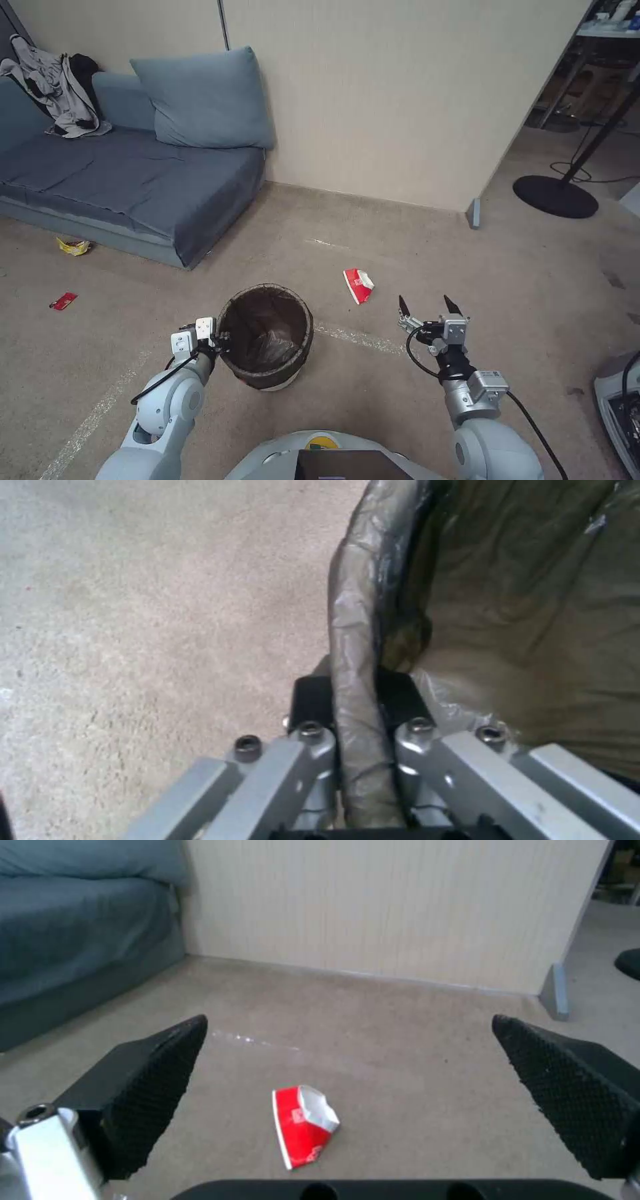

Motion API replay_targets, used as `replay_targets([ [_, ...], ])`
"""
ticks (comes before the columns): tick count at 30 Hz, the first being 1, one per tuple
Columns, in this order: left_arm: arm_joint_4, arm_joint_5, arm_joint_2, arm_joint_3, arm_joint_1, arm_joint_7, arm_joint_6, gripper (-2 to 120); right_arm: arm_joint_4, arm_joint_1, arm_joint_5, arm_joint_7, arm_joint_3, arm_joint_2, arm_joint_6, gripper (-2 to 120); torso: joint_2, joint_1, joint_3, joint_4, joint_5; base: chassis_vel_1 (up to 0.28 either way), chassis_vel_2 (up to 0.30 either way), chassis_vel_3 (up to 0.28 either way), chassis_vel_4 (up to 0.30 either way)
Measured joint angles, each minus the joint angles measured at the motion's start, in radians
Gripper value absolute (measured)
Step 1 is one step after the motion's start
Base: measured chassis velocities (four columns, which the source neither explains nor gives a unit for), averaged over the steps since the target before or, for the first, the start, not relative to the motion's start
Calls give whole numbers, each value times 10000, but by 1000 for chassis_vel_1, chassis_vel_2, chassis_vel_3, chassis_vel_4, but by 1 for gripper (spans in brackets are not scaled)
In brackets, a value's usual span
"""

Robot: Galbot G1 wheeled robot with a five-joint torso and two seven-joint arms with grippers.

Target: Pick up the trash bin, then pick up the garbage from the floor and place it into the trash bin.

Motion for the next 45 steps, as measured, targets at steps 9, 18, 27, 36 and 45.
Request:
replay_targets([
  [9,-47,48,-4,46,55,-117,2,3,-97,80,-3,-10,-9,17,21,100,0,0,0,-1,-3,0,0,0,0],
  [18,-408,-63,26,-30,350,-156,-363,3,-100,166,5,9,45,8,58,100,-1,0,2,0,-11,0,0,0,0],
  [27,-1727,-366,85,-154,969,-132,-1460,0,24,254,71,61,115,81,99,100,-1,0,1,-2,-6,0,0,0,0],
  [36,-3033,-100,58,-323,1325,-425,-1597,0,62,231,79,61,145,129,189,100,-1,0,1,-1,-4,0,0,0,0],
  [45,-3548,1103,47,-372,1560,-443,-2102,0,117,244,119,97,140,121,209,100,-1,0,1,0,-4,0,0,0,0],
])
